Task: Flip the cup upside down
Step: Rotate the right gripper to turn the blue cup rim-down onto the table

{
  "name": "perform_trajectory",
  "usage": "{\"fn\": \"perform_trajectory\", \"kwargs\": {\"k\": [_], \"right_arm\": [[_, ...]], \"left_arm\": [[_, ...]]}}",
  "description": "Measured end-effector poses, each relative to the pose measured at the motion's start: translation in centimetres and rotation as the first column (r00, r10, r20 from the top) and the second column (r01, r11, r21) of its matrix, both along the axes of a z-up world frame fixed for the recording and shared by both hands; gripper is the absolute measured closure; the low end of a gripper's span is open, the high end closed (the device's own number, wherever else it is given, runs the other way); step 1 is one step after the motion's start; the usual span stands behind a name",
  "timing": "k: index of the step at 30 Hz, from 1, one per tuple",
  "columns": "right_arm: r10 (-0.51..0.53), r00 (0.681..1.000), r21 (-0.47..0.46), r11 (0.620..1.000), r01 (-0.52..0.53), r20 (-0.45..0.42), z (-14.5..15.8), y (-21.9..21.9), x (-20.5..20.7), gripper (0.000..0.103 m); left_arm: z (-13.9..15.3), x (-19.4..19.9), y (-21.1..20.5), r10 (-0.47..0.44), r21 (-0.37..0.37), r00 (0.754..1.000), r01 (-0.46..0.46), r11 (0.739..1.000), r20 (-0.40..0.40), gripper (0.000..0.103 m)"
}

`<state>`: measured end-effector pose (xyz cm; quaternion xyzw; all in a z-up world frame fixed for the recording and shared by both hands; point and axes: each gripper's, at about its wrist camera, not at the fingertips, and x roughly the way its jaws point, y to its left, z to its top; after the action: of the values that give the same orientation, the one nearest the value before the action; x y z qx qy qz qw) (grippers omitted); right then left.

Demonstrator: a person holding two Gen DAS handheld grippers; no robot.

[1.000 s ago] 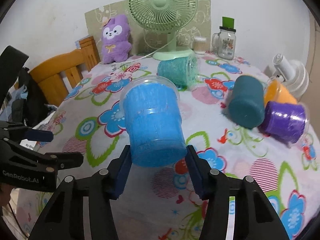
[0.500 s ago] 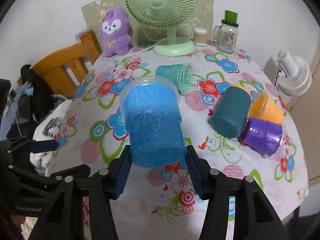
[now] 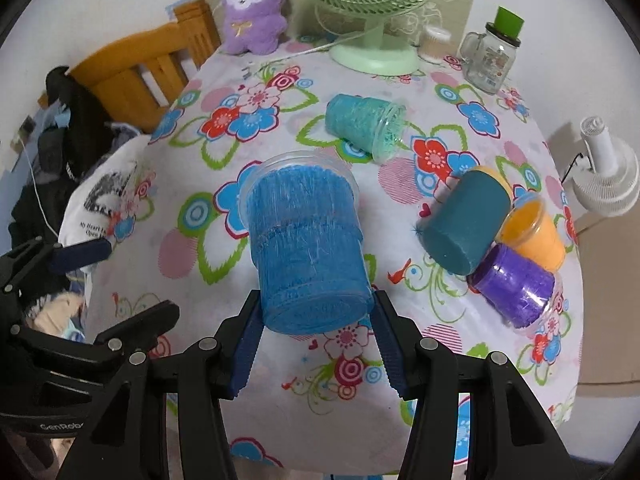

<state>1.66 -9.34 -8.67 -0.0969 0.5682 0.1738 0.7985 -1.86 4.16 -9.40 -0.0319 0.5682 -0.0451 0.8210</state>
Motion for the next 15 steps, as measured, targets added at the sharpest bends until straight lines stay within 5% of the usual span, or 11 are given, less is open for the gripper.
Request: {"fn": "perform_trajectory", "kwargs": {"k": [15], "right_arm": [[0.116,0.991,-0.131,0.984,-0.124,-0.063,-0.8,1.4,1.1,0.047]], "left_arm": [[-1.8,0.7,0.2,0.025,-0.042,0.999,-0.026,0.999,-0.026,0.012]]}}
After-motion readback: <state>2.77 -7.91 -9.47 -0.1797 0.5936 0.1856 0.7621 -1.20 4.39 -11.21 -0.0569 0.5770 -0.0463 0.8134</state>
